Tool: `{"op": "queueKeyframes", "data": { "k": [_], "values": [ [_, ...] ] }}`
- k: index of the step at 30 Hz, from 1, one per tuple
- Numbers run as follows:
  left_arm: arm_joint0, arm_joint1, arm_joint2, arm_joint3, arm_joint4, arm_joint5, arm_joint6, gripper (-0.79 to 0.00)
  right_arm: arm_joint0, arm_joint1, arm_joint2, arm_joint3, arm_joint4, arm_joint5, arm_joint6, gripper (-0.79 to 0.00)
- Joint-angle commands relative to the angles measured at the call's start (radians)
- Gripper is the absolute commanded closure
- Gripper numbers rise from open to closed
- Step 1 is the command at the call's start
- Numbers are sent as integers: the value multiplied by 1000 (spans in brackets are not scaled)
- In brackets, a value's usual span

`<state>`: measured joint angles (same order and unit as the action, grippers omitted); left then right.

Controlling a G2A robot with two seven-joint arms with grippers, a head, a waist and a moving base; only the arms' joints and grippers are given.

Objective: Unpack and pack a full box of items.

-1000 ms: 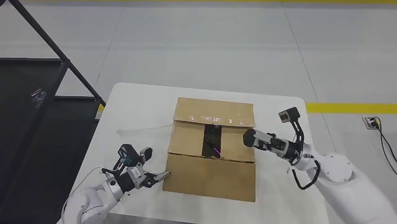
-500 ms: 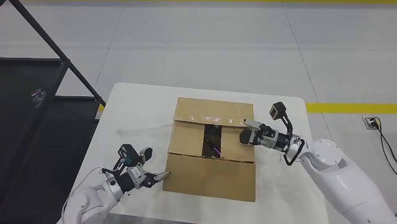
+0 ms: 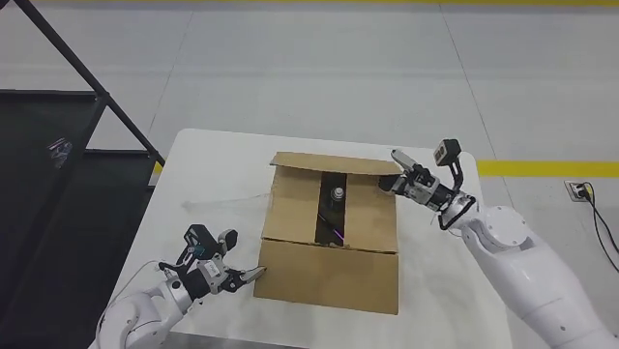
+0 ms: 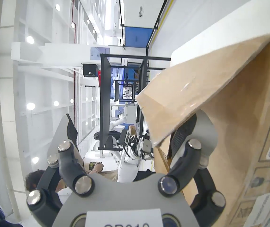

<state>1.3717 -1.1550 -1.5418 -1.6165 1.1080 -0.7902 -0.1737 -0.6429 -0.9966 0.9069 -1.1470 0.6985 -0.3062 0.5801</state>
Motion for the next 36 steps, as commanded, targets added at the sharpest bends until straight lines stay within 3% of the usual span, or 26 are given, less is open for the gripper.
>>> {"op": "queueKeyframes", "data": {
  "k": [1, 15, 27, 36],
  "values": [
    [0, 0, 0, 0, 0, 0, 0, -785, 24, -16, -18, 7, -45, 11, -112, -785],
    [0, 0, 0, 0, 0, 0, 0, -785, 224, -174, -182, 241, -207, -4, -492, -785],
    [0, 0, 0, 0, 0, 0, 0, -785, 310, -300, -268, 518, -256, -23, -517, -785],
    [0, 0, 0, 0, 0, 0, 0, -785, 335, -355, -260, 656, -259, -69, -494, -785]
  ]
}}
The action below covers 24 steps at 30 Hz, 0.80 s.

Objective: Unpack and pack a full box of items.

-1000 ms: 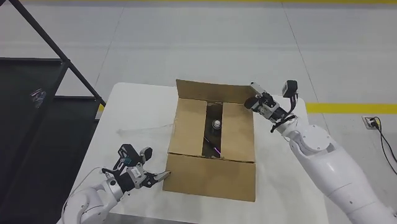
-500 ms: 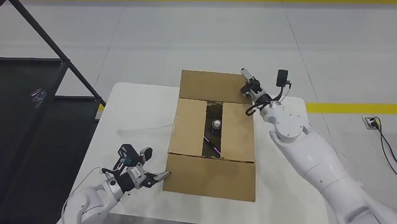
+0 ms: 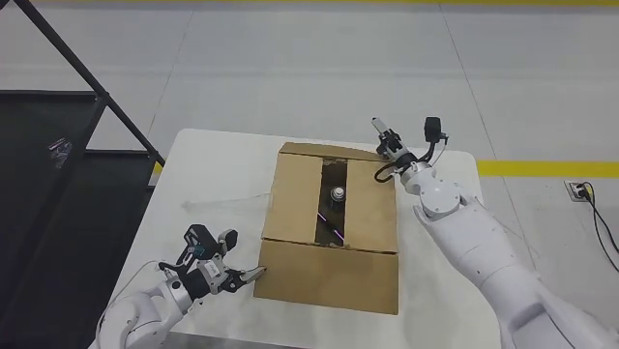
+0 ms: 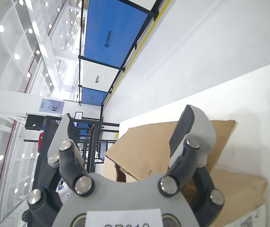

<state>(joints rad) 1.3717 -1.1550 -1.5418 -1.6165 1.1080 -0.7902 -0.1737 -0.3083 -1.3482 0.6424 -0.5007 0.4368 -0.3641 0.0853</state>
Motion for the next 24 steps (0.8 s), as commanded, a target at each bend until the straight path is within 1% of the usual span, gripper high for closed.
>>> {"op": "queueKeyframes", "data": {
  "k": [1, 4, 7, 10, 11, 14, 16, 19, 21, 24],
  "values": [
    [0, 0, 0, 0, 0, 0, 0, -785, 2, -7, 10, 19, 4, -22, 0, -785],
    [0, 0, 0, 0, 0, 0, 0, -785, 1, -12, 32, 34, 15, -73, -9, -785],
    [0, 0, 0, 0, 0, 0, 0, -785, -2, -10, 61, 40, 33, -136, 11, -785],
    [0, 0, 0, 0, 0, 0, 0, -785, -12, -1, 96, 22, 59, -208, 81, -785],
    [0, 0, 0, 0, 0, 0, 0, -785, -17, 4, 108, 10, 70, -230, 119, -785],
    [7, 0, 2, -11, -9, 17, 18, -785, -41, 25, 151, -42, 123, -280, 299, -785],
    [10, 2, -4, -15, -22, 25, 36, -785, -60, 43, 176, -86, 155, -276, 462, -785],
    [14, 4, -19, -19, -49, 26, 57, -785, -87, 72, 208, -149, 157, -244, 649, -785],
    [15, 6, -30, -18, -60, 36, 68, -785, -106, 88, 221, -194, 131, -212, 723, -785],
    [16, 8, -45, -15, -76, 50, 88, -785, -142, 103, 230, -280, 90, -144, 778, -785]
  ]
}}
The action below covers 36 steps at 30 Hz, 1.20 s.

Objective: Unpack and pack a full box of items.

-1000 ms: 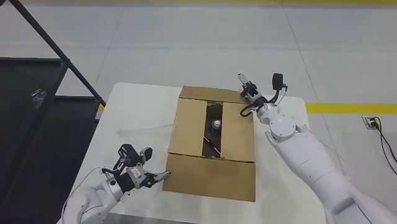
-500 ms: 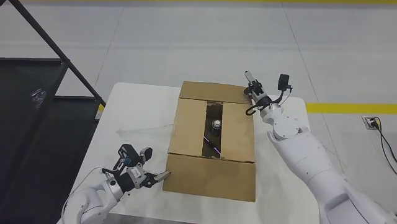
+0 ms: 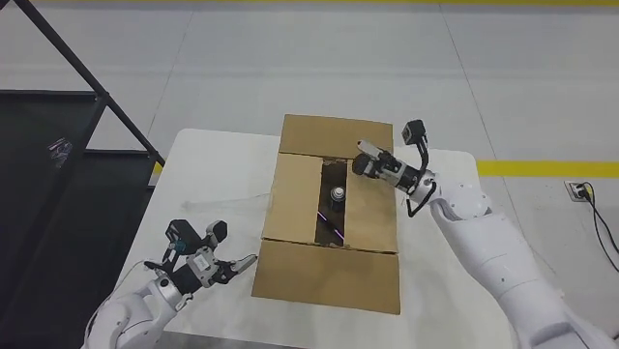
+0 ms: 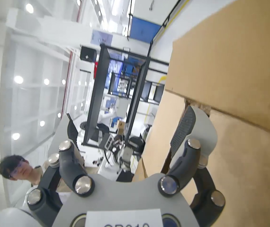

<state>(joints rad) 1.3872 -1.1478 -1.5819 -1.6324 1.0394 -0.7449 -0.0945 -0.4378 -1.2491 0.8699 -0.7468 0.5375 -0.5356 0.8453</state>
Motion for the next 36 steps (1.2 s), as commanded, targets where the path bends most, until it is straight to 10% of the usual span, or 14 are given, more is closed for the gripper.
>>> {"op": "queueKeyframes", "data": {
  "k": [1, 21, 36],
  "values": [
    [1, 1, -9, 2, -14, 7, 16, -785, -25, 8, 4, -63, -22, 51, 33, -785],
    [23, 13, -40, 0, -42, 38, 52, -785, -80, -27, -74, -222, -184, 316, -63, -785],
    [38, 20, -32, -12, -38, 32, 64, -785, -30, -100, -63, -46, 88, 276, 70, -785]
  ]
}}
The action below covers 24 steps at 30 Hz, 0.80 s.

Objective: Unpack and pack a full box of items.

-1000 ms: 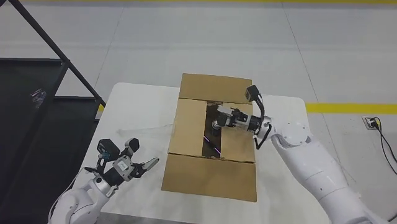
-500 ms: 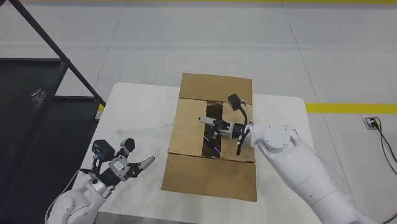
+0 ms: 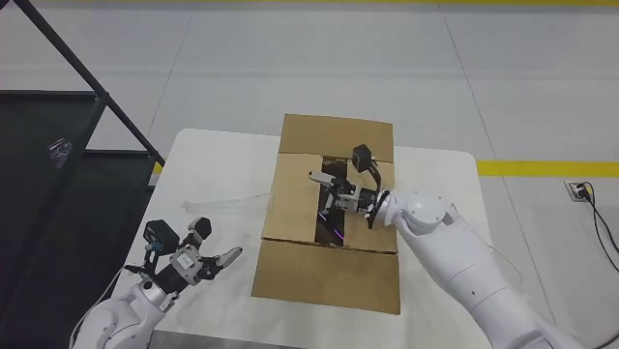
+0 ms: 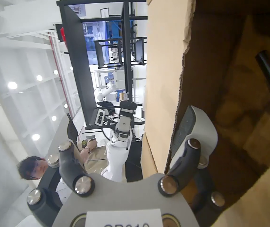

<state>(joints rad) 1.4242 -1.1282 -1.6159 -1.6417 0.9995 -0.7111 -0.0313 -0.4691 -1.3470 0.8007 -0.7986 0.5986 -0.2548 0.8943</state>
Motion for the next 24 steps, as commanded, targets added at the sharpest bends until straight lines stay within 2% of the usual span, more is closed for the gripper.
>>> {"op": "queueKeyframes", "data": {
  "k": [1, 7, 17, 24],
  "values": [
    [2, 1, 3, -7, 5, -3, 0, -785, 3, -5, 11, 9, 45, -9, 37, -785],
    [2, 3, 17, -34, 22, 1, -8, -785, 6, -22, 21, -17, 82, -29, 40, -785],
    [-41, 7, 62, -54, 63, 8, -67, -785, -32, -56, -12, -152, -19, -90, -187, -785],
    [-73, 7, 87, -59, 64, 32, -78, -785, -54, -84, -47, -213, -91, -128, -285, -785]
  ]
}}
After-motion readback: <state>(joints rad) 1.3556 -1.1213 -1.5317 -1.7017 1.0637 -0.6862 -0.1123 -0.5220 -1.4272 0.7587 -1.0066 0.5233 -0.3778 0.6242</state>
